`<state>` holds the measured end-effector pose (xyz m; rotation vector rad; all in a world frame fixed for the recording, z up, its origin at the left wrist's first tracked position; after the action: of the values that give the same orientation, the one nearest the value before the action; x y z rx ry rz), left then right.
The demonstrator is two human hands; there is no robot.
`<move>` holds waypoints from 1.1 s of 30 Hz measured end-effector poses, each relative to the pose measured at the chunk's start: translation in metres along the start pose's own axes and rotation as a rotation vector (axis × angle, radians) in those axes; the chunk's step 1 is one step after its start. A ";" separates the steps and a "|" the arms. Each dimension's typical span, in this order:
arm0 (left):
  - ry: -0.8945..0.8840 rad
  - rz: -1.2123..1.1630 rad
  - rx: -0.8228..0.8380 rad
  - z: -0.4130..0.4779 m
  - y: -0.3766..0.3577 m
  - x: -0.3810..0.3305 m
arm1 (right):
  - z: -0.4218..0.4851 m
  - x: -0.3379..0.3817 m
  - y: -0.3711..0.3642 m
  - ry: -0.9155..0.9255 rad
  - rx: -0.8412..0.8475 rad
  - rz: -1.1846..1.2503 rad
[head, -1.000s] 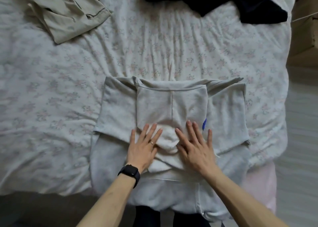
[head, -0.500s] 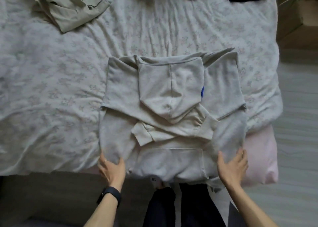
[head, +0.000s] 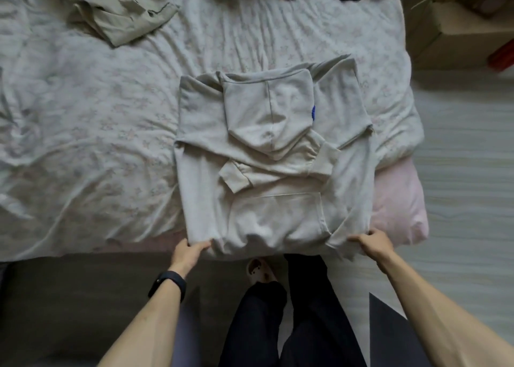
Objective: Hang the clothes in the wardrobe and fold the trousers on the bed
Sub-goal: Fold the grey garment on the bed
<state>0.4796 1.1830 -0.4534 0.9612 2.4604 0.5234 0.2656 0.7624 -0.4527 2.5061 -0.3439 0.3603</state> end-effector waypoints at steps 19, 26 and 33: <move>-0.201 0.053 -0.009 -0.167 0.050 -0.019 | -0.143 0.032 0.076 0.167 -0.068 0.115; -0.240 -0.216 -0.295 -0.188 0.092 -0.010 | -0.167 0.039 0.118 0.281 -0.123 0.260; -0.296 -0.285 -0.350 -0.190 0.111 0.009 | -0.170 0.009 0.152 0.304 -0.215 0.510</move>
<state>0.4329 1.2309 -0.2440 0.4967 2.0997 0.6346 0.1949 0.7379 -0.2367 2.0869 -0.8484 0.8448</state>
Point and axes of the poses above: each hand's wrist, its own z-axis towards the middle knuckle, its own y-axis out of the back of the hand, x = y × z, the point moved 2 cm from there along z, towards the middle knuckle, and after that the axes turned 5 degrees about z, right-handed, at the moved point
